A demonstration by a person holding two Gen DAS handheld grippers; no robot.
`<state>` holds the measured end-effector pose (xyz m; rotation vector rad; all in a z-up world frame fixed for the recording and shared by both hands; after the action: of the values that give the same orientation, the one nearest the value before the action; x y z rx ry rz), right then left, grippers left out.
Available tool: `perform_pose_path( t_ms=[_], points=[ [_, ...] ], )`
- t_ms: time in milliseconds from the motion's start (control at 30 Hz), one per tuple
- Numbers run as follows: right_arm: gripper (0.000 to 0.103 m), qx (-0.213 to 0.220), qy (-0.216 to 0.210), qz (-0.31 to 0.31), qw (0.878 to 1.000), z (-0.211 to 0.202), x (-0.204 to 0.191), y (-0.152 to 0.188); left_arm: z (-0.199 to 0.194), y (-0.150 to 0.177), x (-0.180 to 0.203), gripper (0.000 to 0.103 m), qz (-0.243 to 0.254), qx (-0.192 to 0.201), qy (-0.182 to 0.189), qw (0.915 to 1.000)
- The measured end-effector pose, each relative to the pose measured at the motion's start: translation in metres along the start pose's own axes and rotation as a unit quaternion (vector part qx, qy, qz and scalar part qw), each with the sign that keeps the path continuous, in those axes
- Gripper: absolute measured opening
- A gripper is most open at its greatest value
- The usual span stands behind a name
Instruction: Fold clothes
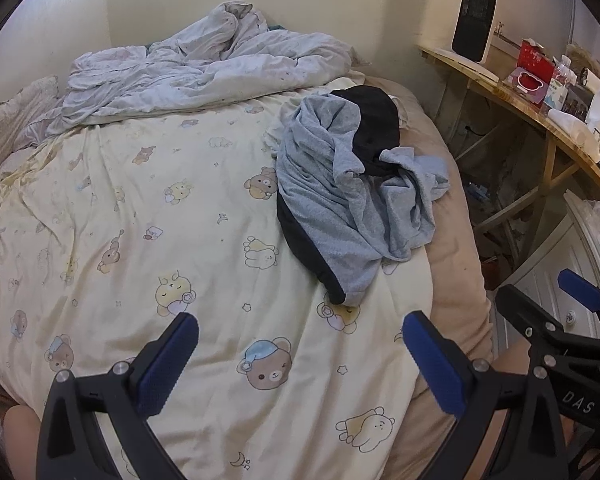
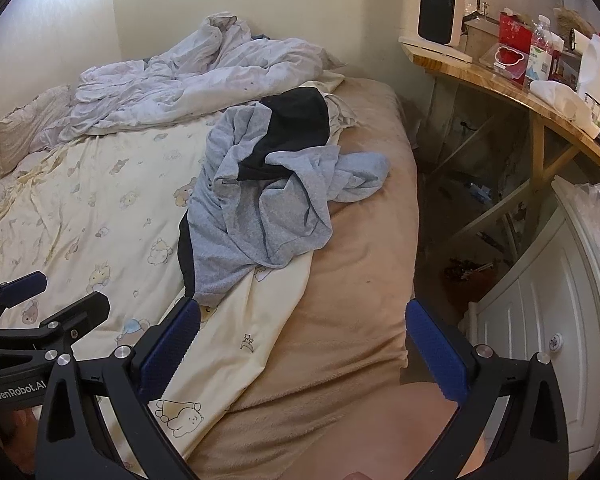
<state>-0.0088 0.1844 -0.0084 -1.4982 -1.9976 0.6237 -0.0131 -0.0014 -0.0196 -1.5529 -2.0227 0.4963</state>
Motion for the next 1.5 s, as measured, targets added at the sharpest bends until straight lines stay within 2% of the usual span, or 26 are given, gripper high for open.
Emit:
perform_pose_path(
  t_ms=[1500],
  points=[
    [0.103, -0.001, 0.01, -0.001, 1.0, 0.0008, 0.0003, -0.0014, 0.0024, -0.0003, -0.0004, 0.102, -0.005, -0.009, 0.002, 0.9999]
  ],
)
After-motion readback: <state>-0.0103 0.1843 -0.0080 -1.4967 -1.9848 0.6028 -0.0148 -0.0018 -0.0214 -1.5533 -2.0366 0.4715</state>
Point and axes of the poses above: each gripper's, at about its wrist camera, not at the fingertips, and z roughly the way its jaws point, x to its right, y to its underside, the point moved 2 cm from there along z, roughly the way its jaws point, and after that the axes turned 14 degrees about -z, right-handed, at the moved point
